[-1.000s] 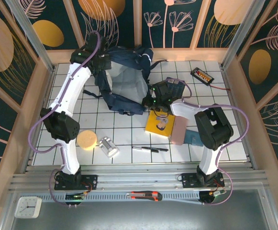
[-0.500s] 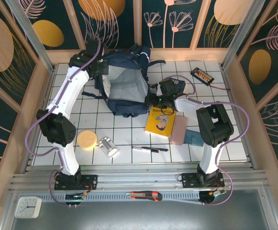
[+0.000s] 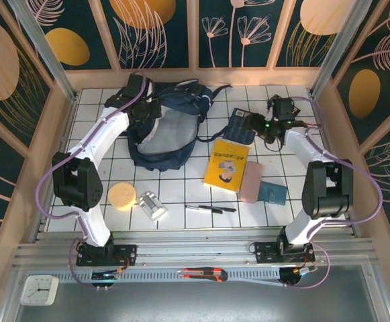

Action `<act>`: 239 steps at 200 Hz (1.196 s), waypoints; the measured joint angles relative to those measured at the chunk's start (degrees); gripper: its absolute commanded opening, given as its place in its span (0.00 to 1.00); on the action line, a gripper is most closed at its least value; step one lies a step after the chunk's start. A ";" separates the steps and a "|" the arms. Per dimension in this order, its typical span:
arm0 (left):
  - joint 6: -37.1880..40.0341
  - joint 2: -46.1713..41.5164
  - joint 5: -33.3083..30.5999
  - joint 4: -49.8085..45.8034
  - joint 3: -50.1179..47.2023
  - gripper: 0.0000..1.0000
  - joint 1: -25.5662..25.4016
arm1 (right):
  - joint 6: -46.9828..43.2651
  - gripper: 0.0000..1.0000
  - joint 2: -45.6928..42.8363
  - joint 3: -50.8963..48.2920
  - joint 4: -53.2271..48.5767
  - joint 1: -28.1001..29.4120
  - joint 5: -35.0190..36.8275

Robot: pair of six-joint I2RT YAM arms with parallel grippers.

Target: Pack the student bag

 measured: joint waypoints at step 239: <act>-4.33 54.66 14.01 -22.60 73.55 0.00 -14.32 | -5.05 0.21 24.26 11.89 12.87 -4.15 -8.72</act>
